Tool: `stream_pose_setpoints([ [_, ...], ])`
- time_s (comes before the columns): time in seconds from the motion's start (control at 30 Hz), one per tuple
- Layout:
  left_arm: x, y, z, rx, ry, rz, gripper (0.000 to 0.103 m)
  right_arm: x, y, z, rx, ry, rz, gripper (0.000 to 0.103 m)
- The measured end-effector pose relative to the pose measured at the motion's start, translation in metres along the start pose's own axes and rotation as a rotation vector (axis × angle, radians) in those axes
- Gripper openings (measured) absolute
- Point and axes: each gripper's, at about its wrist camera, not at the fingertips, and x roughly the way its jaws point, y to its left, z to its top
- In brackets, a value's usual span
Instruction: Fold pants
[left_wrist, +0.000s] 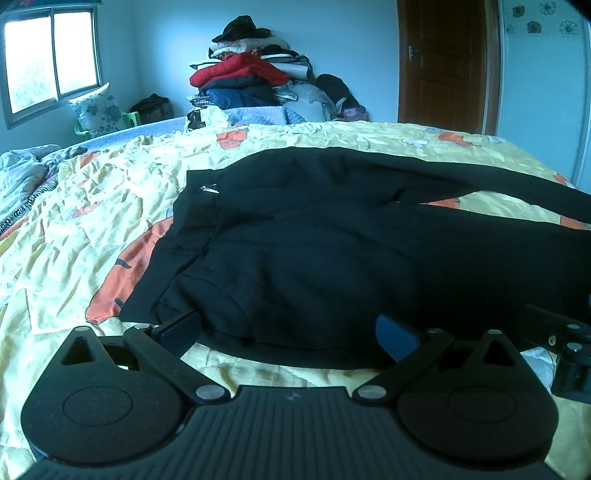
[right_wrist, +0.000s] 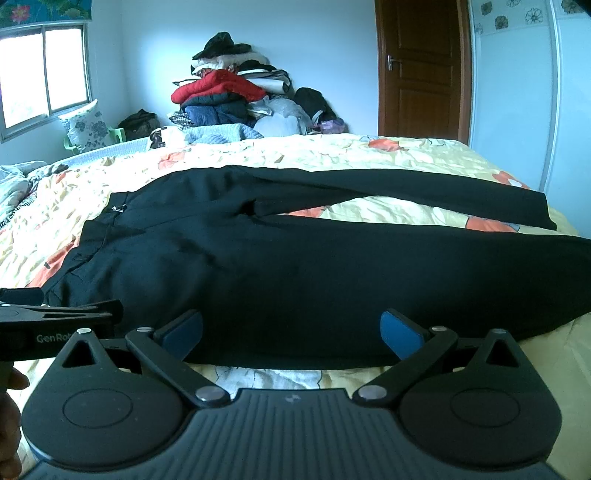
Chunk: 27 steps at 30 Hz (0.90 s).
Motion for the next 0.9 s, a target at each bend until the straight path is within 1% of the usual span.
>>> stream_pose_setpoints([
  [0.37,0.0002,-0.0001,0.0002,0.0,0.002,0.001,0.102,-0.0013,0.0009,0.0003,0.0,-0.001,0.007,0.103],
  [0.6,0.0007,-0.0007,-0.0013,0.004,-0.007,0.005,0.102,-0.0033,0.0002,0.0016,0.006,-0.012,0.035,0.103],
  [0.9,0.0067,-0.0005,-0.0013,0.005,0.011,0.0,0.102,-0.0074,0.0046,0.0056,-0.02,-0.034,0.078,0.103],
])
